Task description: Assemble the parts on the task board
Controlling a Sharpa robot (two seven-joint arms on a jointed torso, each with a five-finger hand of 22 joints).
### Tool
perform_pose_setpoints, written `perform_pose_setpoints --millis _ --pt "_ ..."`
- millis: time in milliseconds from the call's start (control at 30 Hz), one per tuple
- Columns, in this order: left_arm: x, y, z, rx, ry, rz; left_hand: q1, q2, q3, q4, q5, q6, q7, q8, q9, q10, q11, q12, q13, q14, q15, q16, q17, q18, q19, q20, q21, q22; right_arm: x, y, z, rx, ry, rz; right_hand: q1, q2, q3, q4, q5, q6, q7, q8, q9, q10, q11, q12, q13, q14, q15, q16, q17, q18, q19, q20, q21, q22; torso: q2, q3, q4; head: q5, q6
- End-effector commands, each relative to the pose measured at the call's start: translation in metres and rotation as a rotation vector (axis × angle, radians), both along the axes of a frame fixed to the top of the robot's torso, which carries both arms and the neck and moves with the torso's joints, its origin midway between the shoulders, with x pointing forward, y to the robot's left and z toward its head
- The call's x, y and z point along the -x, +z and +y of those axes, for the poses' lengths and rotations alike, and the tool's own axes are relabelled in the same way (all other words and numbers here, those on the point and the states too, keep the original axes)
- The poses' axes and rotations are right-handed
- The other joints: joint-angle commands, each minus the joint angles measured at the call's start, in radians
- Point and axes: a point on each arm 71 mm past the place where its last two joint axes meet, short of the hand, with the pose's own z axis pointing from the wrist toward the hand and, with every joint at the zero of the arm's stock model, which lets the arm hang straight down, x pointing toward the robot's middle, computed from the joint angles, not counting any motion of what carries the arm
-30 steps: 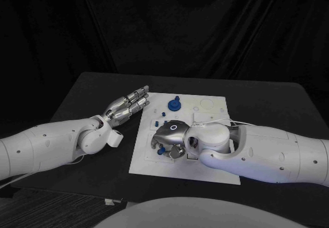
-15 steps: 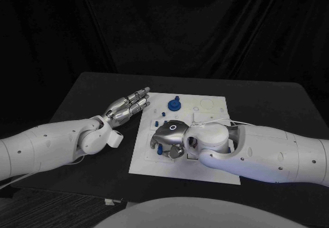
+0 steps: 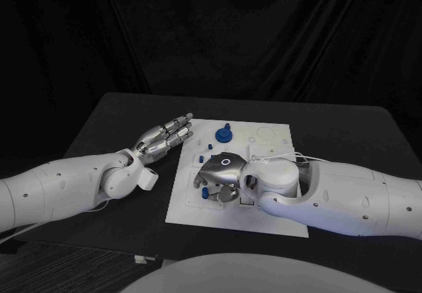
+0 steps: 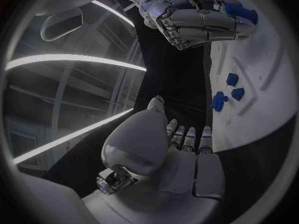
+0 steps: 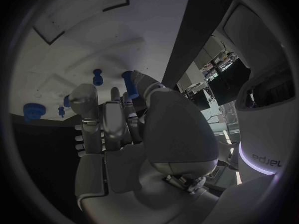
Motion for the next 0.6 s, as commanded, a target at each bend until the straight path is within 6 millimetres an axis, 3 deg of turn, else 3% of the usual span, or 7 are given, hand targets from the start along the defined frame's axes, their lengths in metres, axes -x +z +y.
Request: perform_pose_setpoints --millis 33,167,267,367,467,533,600 --pt "0.001 0.001 -0.001 0.023 -0.009 -0.013 0.009 0.002 0.019 0.001 0.014 -0.001 0.002 0.006 0.008 0.001 0.001 0.005 -0.009 0.008 0.011 -0.01 -0.007 0.034 0.003 0.003 -0.009 -0.004 0.0 0.004 -0.004 -0.034 -0.018 -0.023 -0.002 -0.008 -0.065 0.015 -0.052 -0.041 -0.006 -0.02 -0.021 -0.087 0.01 0.026 0.027 -0.018 0.004 -0.035 -0.027 0.015 -0.016 0.002 -0.055 0.092 -0.001 0.0 -0.0008 0.001 0.0" --pt "0.001 0.001 -0.001 0.024 -0.009 -0.013 0.011 0.001 0.02 0.0 0.016 0.001 0.003 0.007 0.009 0.001 0.003 0.005 -0.009 0.008 0.011 -0.01 -0.007 0.034 0.003 0.004 -0.009 -0.004 -0.001 0.01 -0.011 -0.057 -0.021 -0.037 0.024 -0.028 -0.143 0.082 -0.101 -0.069 -0.011 -0.017 -0.036 -0.172 0.018 0.054 0.033 -0.036 0.006 -0.045 -0.048 0.018 -0.031 0.01 -0.097 0.084 -0.001 0.0002 -0.0006 0.001 0.0" --pt "0.001 0.001 -0.001 0.024 -0.007 -0.014 0.011 0.001 0.02 0.0 0.016 0.001 0.003 0.007 0.009 0.001 0.003 0.005 -0.009 0.008 0.011 -0.01 -0.007 0.034 0.003 0.004 -0.009 -0.004 -0.003 0.019 -0.019 -0.103 -0.024 -0.057 0.045 -0.068 -0.194 0.196 -0.134 -0.075 -0.017 -0.012 -0.046 -0.209 0.014 0.096 0.04 -0.038 0.005 -0.042 -0.049 0.02 -0.028 0.008 -0.101 0.086 -0.002 0.0005 0.0 0.002 0.0" --pt "0.001 0.001 0.0 0.023 -0.005 -0.014 0.012 0.0 0.02 -0.001 0.017 0.002 0.004 0.007 0.009 0.001 0.004 0.006 -0.008 0.008 0.012 -0.01 -0.007 0.034 0.003 0.004 -0.009 -0.004 -0.008 0.036 -0.033 -0.19 -0.045 -0.057 0.051 -0.085 -0.211 0.237 -0.135 -0.071 -0.014 -0.008 -0.047 -0.218 0.013 0.107 0.041 -0.039 0.004 -0.042 -0.05 0.019 -0.028 0.005 -0.102 0.087 -0.002 0.0004 -0.0005 0.002 0.0" --pt "0.002 0.001 0.001 0.022 -0.003 -0.015 0.012 0.0 0.02 -0.001 0.017 0.002 0.004 0.007 0.009 0.001 0.004 0.006 -0.008 0.008 0.012 -0.01 -0.007 0.034 0.003 0.004 -0.009 -0.004 -0.013 0.056 -0.049 -0.29 -0.076 -0.053 0.031 -0.086 -0.222 0.241 -0.134 -0.062 -0.008 -0.003 -0.047 -0.211 0.013 0.123 0.045 -0.036 0.004 -0.039 -0.045 0.017 -0.024 0.005 -0.095 0.089 -0.002 0.0004 -0.0006 0.002 0.0" --pt "0.002 0.001 0.002 0.022 -0.001 -0.015 0.012 0.0 0.02 -0.001 0.017 0.002 0.004 0.007 0.009 0.001 0.004 0.006 -0.008 0.008 0.012 -0.01 -0.007 0.034 0.003 0.004 -0.009 -0.004 -0.017 0.07 -0.062 -0.361 -0.095 -0.068 0.015 -0.066 -0.214 0.237 -0.135 -0.041 0.007 0.009 -0.045 -0.15 0.007 0.183 0.069 -0.024 0.009 -0.023 -0.023 0.01 -0.01 0.007 -0.06 0.099 -0.002 0.0005 -0.0005 0.001 0.0" --pt "0.002 0.001 0.003 0.021 0.001 -0.016 0.013 0.0 0.02 -0.002 0.019 0.003 0.004 0.007 0.009 0.001 0.005 0.006 -0.008 0.008 0.012 -0.01 -0.007 0.034 0.003 0.004 -0.009 -0.004 -0.024 0.092 -0.081 -0.444 -0.124 -0.114 -0.003 -0.055 -0.212 0.233 -0.134 -0.023 0.005 0.018 -0.043 -0.102 -0.008 0.258 0.107 -0.013 0.006 -0.006 0.002 0.002 0.011 0.005 0.001 0.115 -0.002 0.0004 0.0001 0.001 0.0"
